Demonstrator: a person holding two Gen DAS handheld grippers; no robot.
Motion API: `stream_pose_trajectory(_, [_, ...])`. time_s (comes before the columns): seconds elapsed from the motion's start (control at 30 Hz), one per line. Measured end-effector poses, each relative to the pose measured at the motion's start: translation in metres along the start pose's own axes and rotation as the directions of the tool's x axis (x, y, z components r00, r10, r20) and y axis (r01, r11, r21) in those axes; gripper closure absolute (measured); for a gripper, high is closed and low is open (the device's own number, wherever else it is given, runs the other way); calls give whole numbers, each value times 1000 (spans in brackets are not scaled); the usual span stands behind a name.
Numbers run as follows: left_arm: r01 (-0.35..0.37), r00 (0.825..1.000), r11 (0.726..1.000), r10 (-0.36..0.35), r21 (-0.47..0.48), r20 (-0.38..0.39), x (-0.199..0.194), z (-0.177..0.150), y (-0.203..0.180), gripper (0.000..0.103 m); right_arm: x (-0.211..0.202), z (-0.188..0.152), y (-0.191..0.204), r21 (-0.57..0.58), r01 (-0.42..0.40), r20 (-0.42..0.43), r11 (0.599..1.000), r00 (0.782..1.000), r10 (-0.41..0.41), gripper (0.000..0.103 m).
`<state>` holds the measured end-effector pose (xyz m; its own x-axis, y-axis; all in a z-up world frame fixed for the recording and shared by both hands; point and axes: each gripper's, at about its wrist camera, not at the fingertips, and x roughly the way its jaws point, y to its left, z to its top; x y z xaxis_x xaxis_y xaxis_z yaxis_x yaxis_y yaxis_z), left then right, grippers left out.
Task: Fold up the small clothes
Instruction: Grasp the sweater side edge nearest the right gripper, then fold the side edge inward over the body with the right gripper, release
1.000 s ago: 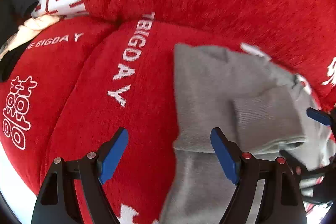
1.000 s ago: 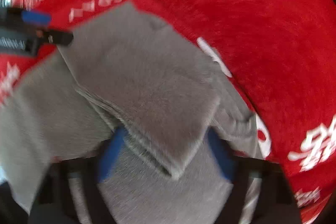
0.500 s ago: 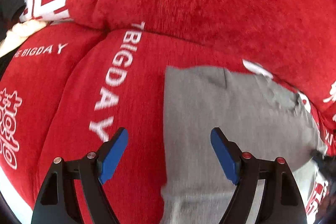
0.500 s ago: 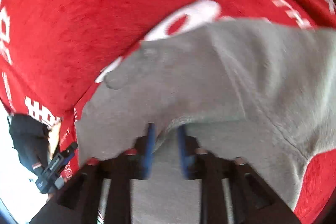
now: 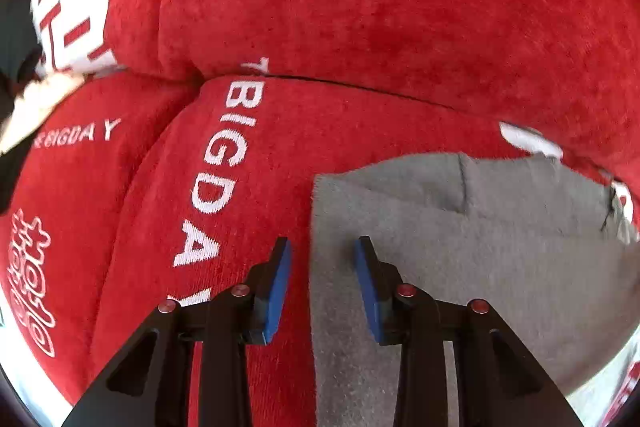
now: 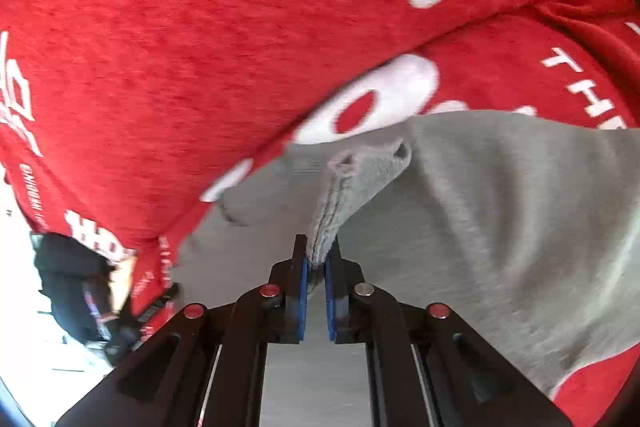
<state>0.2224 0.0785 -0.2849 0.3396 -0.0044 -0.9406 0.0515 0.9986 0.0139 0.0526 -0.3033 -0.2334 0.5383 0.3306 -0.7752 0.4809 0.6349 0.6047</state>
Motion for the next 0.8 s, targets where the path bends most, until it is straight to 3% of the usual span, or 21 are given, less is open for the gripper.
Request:
stream_pose_trajectory(0.07, [5,1000,999,-5,-40,2,-2,-1,7,61,8,-4,-17,12,57,-46,998,997,-56,91])
stream_pose_trajectory(0.1, [-1,1000,999,1,-49,1,-5,-3,10,48,11,-7,-26,15,100,-59,995,993,-99,90])
stream_pose_trajectory(0.17, [-34,999,998,34,-44,12,-13,-8,14,27,3,-15,-36,27,75,-48,997,996,-74,83])
stream_pose_trajectory(0.23, [-40,999,999,40,-2,29,-24,-16,13,27,-6,-21,-37,40,68,-63,997,996,-66,68])
stream_pose_trajectory(0.33, [-29,999,999,29,38,14,-34,-27,9,27,-17,-34,-33,45,68,-94,997,994,-64,61])
stream_pose_trajectory(0.57, [62,997,996,-59,62,-46,-64,-69,-25,27,-33,-69,-34,108,53,-167,993,985,-34,59])
stream_pose_trajectory(0.8, [136,985,976,-116,169,-125,-80,-112,-94,27,-60,-88,-54,164,51,-178,985,984,-21,55])
